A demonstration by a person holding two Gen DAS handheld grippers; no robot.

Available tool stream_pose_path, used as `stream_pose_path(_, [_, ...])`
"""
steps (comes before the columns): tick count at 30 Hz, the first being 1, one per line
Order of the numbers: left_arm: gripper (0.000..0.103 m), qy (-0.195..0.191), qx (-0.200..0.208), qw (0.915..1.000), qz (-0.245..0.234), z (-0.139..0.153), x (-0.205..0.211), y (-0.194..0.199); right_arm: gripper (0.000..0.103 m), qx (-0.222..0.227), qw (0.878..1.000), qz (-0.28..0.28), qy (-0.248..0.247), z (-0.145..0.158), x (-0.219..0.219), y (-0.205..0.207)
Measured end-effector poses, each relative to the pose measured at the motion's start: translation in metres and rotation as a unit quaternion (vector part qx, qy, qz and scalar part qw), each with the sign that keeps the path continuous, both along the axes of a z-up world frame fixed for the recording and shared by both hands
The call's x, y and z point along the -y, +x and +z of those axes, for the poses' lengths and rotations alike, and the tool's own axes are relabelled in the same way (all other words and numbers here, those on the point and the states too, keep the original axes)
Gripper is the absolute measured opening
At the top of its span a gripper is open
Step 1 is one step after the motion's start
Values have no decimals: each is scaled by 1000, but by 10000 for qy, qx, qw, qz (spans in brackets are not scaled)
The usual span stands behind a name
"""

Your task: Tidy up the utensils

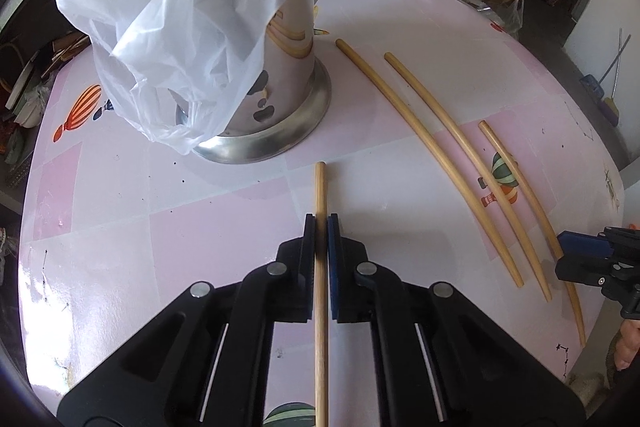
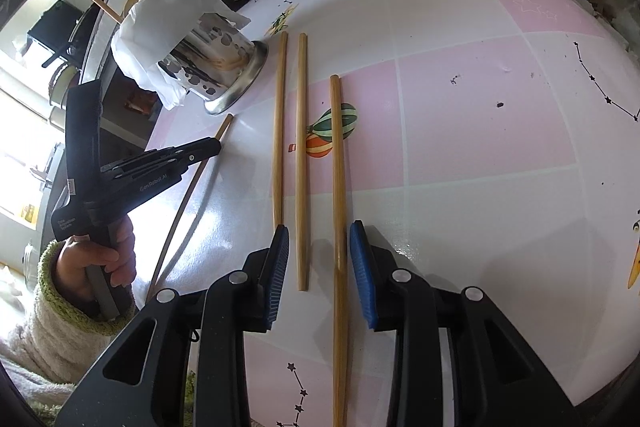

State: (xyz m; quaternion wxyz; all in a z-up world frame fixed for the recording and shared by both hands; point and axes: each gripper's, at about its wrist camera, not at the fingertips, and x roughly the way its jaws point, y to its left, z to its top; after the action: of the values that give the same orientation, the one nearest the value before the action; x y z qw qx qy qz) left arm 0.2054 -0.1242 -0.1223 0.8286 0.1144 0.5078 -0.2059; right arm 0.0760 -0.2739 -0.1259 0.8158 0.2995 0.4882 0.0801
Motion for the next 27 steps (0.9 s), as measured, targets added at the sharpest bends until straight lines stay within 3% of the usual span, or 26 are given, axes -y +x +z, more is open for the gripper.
stream_pose_path(11, [5,-977,472,9938,222,62,-44,-19,31,208,9985,-3,-508,17,3,13])
stream_pose_path(18, [5,-1399,749,9867,359,96,-75,-37,23,398,9913,148,-1243,24,-5,44])
stream_pose_path(27, [5,-1631,1040,9799,493,123,-101,-54,9,197,9795,419,-1960,12,-23,72])
